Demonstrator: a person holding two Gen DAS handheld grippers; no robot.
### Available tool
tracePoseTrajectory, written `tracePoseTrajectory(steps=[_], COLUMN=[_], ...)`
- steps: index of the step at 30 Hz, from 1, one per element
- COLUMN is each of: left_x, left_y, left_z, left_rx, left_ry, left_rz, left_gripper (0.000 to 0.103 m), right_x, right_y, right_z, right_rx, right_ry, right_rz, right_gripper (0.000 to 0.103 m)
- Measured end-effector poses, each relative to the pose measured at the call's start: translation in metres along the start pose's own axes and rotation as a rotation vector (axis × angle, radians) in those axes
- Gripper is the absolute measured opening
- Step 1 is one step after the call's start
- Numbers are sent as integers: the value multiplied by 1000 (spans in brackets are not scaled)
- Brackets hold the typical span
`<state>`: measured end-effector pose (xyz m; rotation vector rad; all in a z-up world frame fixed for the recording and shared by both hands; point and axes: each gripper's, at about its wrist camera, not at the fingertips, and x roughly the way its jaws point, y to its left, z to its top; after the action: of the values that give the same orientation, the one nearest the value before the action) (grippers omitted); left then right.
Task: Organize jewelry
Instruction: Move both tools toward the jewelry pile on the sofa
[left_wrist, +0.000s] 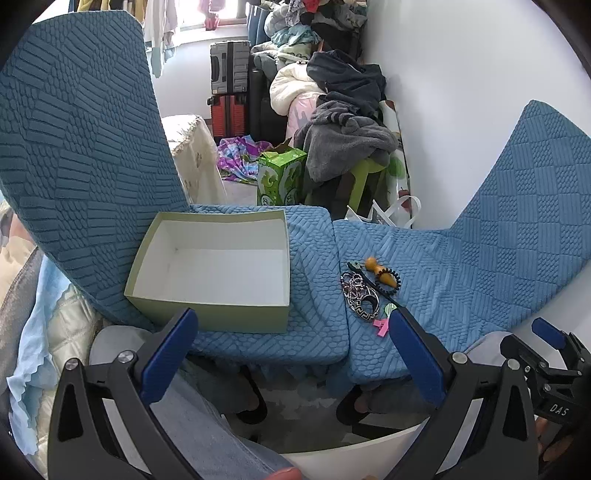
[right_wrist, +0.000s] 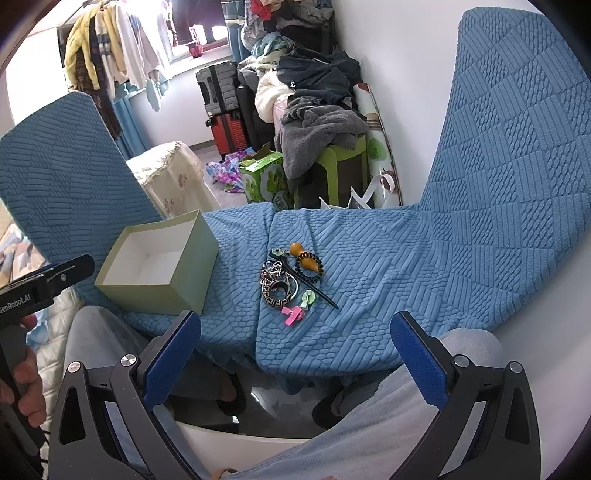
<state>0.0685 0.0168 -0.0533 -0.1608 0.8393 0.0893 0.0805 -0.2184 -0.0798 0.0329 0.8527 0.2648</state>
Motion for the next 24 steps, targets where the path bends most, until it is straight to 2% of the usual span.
tracePoseTrajectory(steps=[11,20,24], left_x=[7,11,20], left_y=[-3,-7,-6], left_z=[-6,1,8], left_rx=[1,9,-13], left_ry=[14,-29,-30], left_rz=[-15,-35,-70], left_gripper=[103,102,102], right_x=[1,5,12], right_y=[-5,-9,-13], right_z=[-1,-2,4], right_rx=[7,30,45], right_ry=[2,-13,-14], right_rz=[-2,21,37], right_gripper=[103,103,103])
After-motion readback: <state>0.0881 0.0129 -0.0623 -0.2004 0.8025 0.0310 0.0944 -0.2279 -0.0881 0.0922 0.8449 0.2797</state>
